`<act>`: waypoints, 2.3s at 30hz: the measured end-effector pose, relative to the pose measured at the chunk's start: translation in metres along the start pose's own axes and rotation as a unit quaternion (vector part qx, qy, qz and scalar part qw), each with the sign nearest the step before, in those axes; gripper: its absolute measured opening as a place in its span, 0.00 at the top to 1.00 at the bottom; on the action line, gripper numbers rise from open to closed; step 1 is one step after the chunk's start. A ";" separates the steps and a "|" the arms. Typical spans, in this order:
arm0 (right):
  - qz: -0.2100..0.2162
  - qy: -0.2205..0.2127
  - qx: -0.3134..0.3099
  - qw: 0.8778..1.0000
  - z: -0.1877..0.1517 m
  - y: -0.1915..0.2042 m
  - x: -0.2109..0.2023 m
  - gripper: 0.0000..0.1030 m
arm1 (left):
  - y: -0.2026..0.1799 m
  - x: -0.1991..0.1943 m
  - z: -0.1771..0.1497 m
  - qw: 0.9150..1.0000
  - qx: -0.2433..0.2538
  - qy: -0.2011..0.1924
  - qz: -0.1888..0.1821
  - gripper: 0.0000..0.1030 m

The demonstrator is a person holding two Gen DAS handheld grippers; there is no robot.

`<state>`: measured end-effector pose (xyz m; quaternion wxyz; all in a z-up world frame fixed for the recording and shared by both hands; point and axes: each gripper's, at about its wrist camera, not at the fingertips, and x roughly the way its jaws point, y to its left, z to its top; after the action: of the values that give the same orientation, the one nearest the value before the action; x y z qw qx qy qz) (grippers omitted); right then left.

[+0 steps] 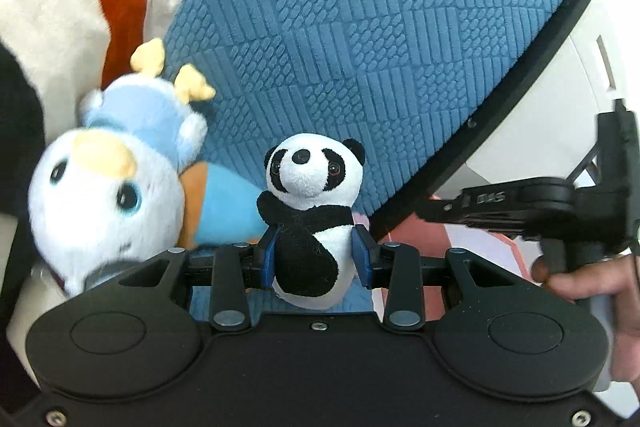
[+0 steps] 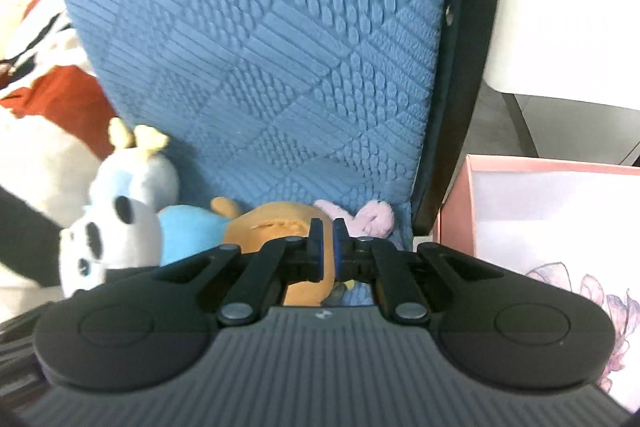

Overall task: Organize objects
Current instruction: 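Close the left gripper on the panda while the right gripper grasps the pink bunny, then lift the panda with the left gripper while the right gripper lifts the pink bunny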

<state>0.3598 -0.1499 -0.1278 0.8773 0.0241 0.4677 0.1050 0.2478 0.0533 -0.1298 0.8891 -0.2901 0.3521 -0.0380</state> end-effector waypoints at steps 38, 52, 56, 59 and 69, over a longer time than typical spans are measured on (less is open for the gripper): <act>-0.109 0.045 -0.062 0.991 -0.048 -0.001 0.076 0.87 | 0.002 0.030 -0.045 0.994 -0.001 0.104 0.044 0.67; -0.039 0.019 -0.035 0.998 -0.134 0.010 -0.010 0.87 | 0.006 0.027 -0.054 0.991 0.006 0.123 0.049 0.65; -0.013 0.024 -0.017 0.999 -0.164 0.018 -0.012 0.85 | 0.005 0.030 -0.055 0.990 0.015 0.133 0.053 0.54; -0.003 0.033 -0.009 0.999 -0.176 0.019 -0.012 0.83 | 0.002 0.035 -0.060 0.988 0.025 0.146 0.049 0.48; -0.033 -0.009 -0.063 0.997 -0.176 0.022 -0.023 0.44 | -0.009 0.058 -0.069 0.981 0.054 0.179 0.047 0.42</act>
<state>0.1989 -0.1426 -0.2045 0.8840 -0.0457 0.4532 0.1052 0.2472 -0.0040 -0.2002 0.8270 -0.2134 0.5159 -0.0663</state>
